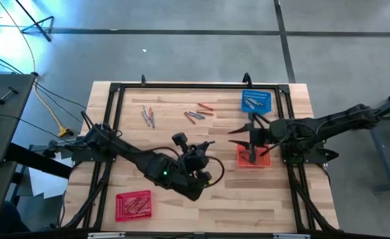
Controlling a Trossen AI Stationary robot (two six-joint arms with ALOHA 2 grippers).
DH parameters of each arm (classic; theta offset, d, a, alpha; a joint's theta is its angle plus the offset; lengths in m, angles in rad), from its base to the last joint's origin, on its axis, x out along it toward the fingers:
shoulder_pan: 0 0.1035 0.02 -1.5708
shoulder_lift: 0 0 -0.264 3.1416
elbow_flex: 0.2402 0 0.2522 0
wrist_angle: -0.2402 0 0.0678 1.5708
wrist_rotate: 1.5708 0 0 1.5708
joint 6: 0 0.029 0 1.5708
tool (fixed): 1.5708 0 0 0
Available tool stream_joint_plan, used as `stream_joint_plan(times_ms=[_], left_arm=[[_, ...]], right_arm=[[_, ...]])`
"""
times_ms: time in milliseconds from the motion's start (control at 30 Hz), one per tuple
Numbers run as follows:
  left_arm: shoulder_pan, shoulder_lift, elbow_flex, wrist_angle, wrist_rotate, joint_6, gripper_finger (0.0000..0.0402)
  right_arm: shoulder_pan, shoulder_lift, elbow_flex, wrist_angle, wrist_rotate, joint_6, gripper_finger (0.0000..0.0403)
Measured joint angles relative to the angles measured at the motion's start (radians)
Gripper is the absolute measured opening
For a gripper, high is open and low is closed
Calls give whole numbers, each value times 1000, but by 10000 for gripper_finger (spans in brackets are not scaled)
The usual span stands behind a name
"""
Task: Sort crayons
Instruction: Put the blue crayon into the orange bin
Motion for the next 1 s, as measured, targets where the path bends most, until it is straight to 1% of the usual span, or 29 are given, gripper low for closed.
stream_joint_plan(times_ms=[100, 167, 300, 367, 400, 600, 800, 900, 1000], left_arm=[[-22, -3, -39, -2, -53, -73, 0], [-38, -2, -66, -8, -90, -106, 0], [-55, -3, -101, -4, -117, -147, 0], [-54, -2, -126, -7, -137, -178, 0], [-57, -2, -136, -9, -152, -192, 0], [-71, -2, -146, -4, -166, -228, 0], [-69, -2, -146, -2, -169, -229, 0], [-61, -2, -146, 5, -168, -229, 0], [-59, -2, -146, 11, -166, -229, 0]], right_arm=[[0, 16, 0, 15, -45, -40, 117], [0, 19, 0, 45, -103, -79, 117], [-23, 26, -1, 103, -293, -169, 117], [-56, 31, -1, 130, -373, -170, 117], [-72, 38, -1, 143, -396, -164, 117], [-142, 110, -1, 269, -451, -82, 117], [-143, 174, -1, 382, -461, -79, 117], [-144, 205, -1, 452, -507, -52, 117], [-144, 229, -1, 509, -514, -37, 117]])
